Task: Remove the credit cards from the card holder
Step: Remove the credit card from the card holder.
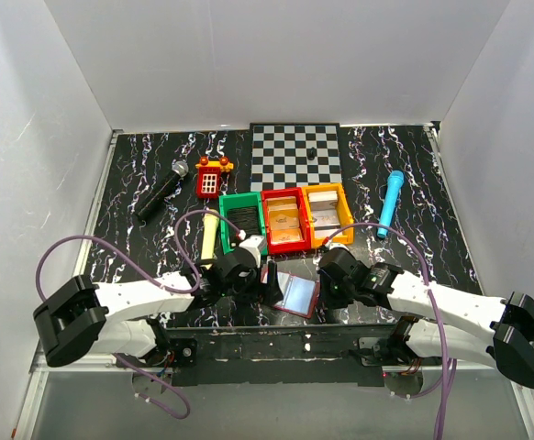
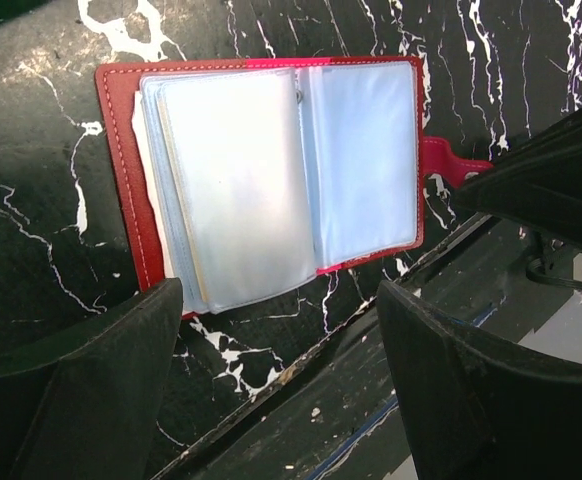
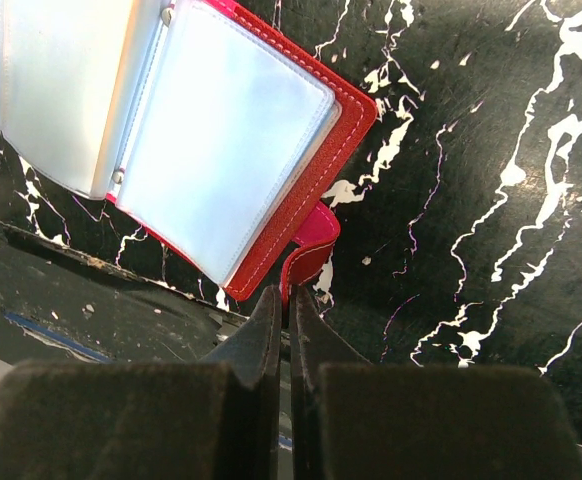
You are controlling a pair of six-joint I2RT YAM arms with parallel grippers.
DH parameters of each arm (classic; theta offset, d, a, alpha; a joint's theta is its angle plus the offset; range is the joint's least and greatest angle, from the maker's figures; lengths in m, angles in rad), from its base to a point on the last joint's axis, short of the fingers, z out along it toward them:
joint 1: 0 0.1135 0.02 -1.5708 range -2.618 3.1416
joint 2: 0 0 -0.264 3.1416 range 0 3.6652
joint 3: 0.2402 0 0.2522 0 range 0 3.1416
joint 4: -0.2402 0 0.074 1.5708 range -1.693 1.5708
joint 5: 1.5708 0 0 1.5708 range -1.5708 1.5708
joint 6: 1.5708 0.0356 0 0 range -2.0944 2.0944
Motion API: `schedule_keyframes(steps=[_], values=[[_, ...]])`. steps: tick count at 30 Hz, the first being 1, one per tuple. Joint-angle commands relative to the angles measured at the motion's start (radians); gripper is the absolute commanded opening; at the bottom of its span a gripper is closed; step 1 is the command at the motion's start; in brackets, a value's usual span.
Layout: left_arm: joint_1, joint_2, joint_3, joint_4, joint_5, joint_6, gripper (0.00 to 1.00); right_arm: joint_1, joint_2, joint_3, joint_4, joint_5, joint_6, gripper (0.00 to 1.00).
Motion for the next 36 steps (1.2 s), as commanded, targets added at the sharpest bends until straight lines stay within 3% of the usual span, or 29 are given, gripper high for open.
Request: schedule_keyframes(steps=[1, 36], values=[[0.005, 0.038, 0.050, 0.016, -0.003, 0.012, 0.78, -0.003, 0.004, 0.002, -0.008, -0.004, 0.000, 0.01], [0.005, 0.198, 0.096, 0.093, 0.165, 0.066, 0.75, -0.005, 0.004, -0.001, -0.007, -0.007, 0.002, 0.01]])
